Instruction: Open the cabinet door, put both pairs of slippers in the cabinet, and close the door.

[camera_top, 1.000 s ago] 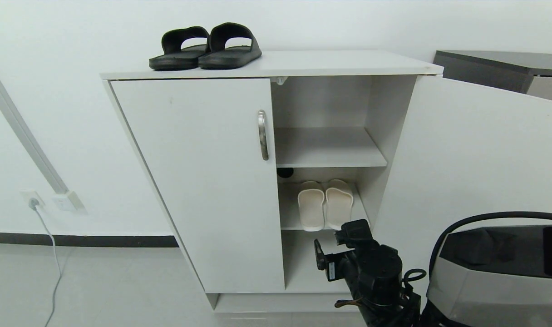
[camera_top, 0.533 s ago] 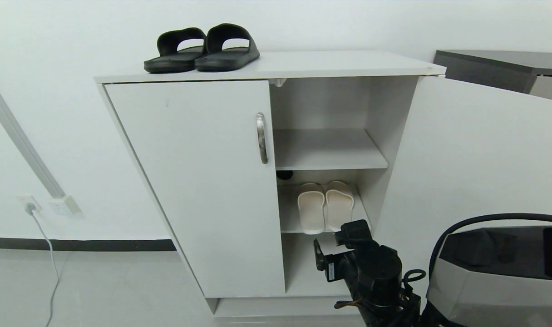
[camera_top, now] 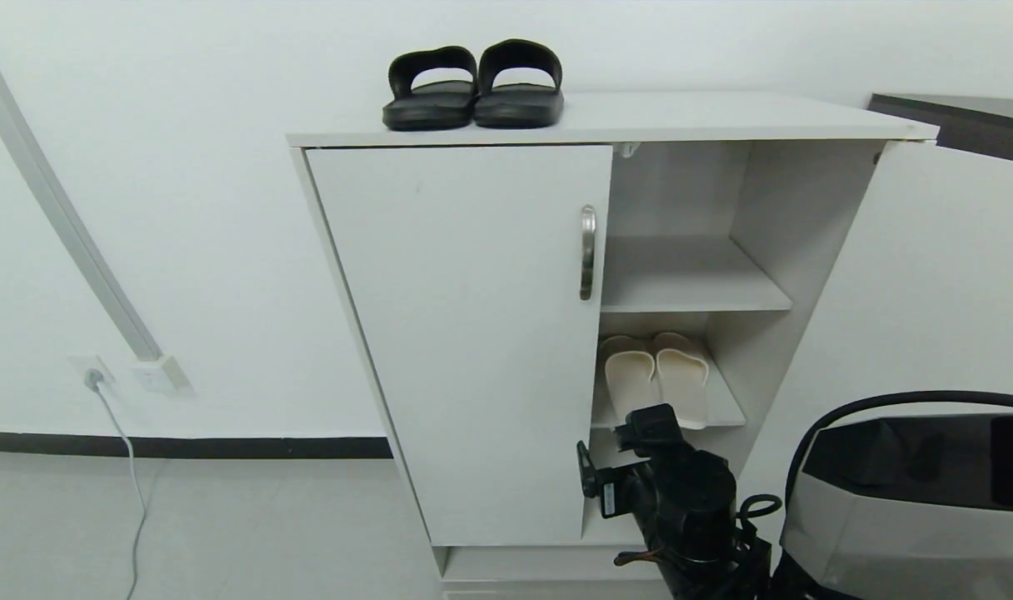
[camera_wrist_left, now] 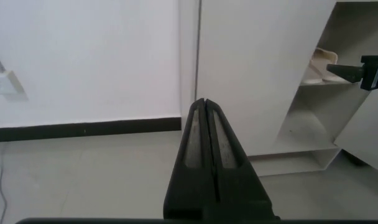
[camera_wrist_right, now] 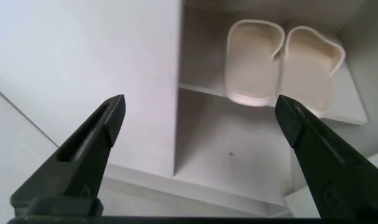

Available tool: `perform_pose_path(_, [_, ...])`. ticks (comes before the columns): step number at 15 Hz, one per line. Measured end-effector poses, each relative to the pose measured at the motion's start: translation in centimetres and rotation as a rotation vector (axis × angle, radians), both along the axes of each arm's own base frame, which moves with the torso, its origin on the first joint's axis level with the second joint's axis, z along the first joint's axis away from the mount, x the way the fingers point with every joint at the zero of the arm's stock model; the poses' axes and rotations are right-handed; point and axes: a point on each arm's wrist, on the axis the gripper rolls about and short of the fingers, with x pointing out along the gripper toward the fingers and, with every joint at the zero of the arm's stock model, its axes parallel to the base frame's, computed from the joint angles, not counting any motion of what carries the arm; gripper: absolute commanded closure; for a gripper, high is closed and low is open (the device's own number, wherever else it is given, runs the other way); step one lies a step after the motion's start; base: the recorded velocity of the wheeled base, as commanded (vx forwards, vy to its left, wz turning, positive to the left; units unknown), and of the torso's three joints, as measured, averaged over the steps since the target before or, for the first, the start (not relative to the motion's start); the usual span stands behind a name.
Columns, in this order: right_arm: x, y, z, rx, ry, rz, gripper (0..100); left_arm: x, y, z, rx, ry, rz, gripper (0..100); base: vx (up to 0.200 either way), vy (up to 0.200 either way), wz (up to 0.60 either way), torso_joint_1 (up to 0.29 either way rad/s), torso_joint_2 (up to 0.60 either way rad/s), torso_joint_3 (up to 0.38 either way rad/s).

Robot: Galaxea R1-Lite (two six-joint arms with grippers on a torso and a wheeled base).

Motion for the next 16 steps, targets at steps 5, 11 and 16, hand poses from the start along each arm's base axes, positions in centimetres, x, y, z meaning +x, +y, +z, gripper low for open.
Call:
perform_pose_path(5, [0.0,0.0,0.1,0.010,-0.009,0.001,0,0.0,0.0,0.0,0.000,0.000,0.000,100,0.000,0.200,0.00,0.002,0.00,0.003])
perform_pose_path(11, [0.7,-1.1,0.5,0.034,-0.045,-0.013,0,0.0,0.0,0.0,0.000,0.000,0.001,100,0.000,0.000,0.00,0.000,0.00,0.000])
perform_pose_path(16, [0.6,-1.9,1.7,0.031,-0.059,0.084,0,0.0,0.0,0.0,0.000,0.000,0.001,100,0.000,0.000,0.00,0.000,0.00,0.000])
